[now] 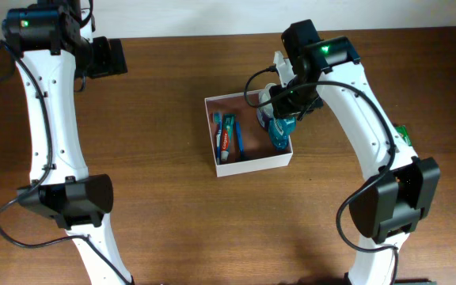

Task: Pack container
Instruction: 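Lower the mouthwash into the box beside the soap bottle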

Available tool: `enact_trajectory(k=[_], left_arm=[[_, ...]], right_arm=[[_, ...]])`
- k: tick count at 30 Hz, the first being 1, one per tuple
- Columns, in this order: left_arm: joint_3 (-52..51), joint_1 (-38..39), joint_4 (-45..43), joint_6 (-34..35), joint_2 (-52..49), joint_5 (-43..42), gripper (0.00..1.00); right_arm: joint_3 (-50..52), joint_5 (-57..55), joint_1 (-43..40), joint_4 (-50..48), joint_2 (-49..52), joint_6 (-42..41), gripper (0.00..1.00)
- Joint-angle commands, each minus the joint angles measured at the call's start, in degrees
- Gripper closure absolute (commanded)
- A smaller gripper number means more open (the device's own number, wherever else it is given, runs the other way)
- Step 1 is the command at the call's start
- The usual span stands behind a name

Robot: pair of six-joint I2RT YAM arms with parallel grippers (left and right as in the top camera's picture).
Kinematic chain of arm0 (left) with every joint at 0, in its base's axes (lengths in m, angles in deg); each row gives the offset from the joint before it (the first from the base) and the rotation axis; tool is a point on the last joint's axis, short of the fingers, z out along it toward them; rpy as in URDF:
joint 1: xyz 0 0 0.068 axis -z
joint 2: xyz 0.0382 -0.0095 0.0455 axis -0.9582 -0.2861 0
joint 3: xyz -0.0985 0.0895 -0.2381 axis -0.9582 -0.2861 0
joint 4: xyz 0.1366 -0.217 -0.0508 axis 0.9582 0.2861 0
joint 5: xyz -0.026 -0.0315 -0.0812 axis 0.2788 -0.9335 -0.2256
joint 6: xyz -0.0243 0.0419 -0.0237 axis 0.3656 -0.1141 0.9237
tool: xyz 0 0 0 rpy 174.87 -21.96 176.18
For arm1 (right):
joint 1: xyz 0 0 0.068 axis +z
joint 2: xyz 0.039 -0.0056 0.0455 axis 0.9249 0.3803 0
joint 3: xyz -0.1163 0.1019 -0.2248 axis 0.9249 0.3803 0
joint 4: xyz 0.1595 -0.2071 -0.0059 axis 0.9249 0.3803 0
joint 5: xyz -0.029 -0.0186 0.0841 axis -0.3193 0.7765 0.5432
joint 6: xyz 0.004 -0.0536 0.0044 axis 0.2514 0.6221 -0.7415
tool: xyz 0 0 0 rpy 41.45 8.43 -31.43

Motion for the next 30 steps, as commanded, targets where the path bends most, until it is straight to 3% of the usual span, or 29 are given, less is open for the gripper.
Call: enact_trajectory(k=[1,24,30], left_arm=[[0.26,-0.09,-0.09,-0.7,-0.44,0.42,0.0],[0.26,-0.09,-0.09,-0.7,-0.44,0.42,0.0],[0.26,-0.09,-0.09,-0.7,-0.44,0.42,0.0]], right_arm=[[-1.25,-1.92,0.42,-0.17,-0.07,-0.09,0.73],[7.39,-1.95,0.42,-6.25,-0.07,-0.07,0.73],[7.39,-1.92,0.42,-6.47,-0.07,-0.07,0.64]])
